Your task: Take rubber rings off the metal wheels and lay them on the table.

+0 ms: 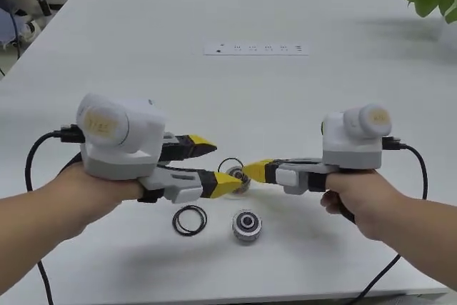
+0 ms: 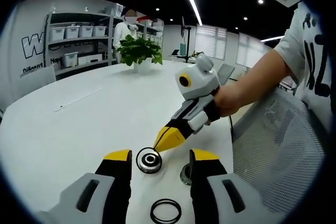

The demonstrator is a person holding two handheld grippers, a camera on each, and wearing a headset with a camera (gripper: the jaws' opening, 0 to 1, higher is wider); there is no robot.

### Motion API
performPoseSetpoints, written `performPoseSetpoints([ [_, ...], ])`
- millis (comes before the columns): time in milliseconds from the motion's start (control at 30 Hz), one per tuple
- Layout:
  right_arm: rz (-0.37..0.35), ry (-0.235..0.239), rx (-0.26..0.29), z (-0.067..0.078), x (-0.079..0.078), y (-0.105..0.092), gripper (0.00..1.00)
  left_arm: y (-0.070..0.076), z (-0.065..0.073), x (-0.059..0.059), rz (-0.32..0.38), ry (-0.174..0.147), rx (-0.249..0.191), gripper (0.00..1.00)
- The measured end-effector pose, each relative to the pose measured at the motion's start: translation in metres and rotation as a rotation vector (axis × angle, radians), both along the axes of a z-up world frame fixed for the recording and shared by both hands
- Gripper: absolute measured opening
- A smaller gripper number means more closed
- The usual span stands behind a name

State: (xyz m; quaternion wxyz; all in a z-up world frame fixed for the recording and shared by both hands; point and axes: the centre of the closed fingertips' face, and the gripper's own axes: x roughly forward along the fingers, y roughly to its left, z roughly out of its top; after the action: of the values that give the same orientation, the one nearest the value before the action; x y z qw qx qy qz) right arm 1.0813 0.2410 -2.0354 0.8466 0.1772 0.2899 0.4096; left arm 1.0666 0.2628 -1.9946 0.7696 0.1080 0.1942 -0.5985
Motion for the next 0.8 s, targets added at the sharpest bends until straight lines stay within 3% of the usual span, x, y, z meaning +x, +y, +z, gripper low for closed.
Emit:
performPoseSetpoints([
  [100, 0.003, -0.002, 0.008, 0.002, 0.0, 0.001, 0.0, 0.003, 0.003, -0.005, -0.004, -0.002, -0.003, 0.47],
  [400, 0.021, -0.002, 0.033, 0.008, -0.004, 0.007, 0.0, 0.011, 0.015, -0.017, -0.021, -0.04, -0.01, 0.53],
  [800, 0.047, 0.003, 0.047, 0.012, -0.011, 0.016, 0.0, 0.03, 0.019, -0.027, 0.006, -0.025, -0.019, 0.63],
])
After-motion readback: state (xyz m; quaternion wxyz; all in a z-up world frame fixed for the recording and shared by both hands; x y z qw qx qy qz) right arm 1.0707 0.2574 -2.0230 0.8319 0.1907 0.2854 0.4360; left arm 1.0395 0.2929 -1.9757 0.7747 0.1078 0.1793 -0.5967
